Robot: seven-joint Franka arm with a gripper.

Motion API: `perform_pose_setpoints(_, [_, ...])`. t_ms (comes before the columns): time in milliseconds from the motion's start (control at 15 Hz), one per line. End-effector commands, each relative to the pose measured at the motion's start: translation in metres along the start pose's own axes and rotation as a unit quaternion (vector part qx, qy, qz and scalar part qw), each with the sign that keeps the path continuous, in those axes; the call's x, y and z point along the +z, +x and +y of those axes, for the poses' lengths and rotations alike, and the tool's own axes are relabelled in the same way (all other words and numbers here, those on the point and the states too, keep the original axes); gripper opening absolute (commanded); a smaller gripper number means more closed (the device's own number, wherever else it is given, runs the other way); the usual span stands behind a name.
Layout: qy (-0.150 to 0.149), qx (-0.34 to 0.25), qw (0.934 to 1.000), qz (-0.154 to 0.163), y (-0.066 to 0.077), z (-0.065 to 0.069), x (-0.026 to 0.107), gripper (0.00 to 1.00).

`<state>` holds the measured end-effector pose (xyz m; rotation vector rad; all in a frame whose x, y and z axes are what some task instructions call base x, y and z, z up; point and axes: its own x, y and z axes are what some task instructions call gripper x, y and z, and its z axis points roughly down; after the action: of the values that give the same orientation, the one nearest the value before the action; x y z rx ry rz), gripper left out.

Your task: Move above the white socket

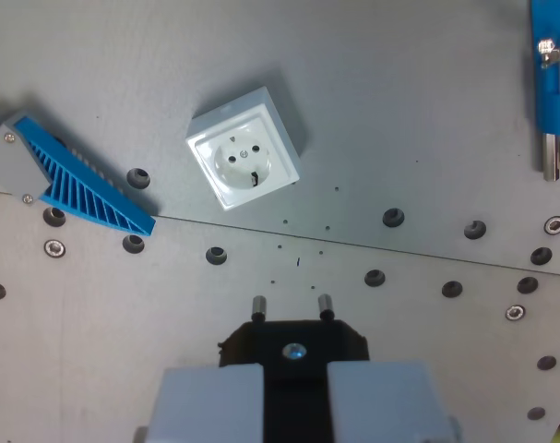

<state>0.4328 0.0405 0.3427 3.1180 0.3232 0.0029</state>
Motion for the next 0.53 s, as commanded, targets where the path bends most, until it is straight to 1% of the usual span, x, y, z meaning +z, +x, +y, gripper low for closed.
perform_pose_setpoints(67, [0.0, 0.0, 1.0, 0.0, -0.0001, 0.0, 0.0, 0.0])
perform_pose_setpoints(533, [0.0, -0.005, 1.0, 0.0, -0.0004, -0.0001, 0.0013, 0.0])
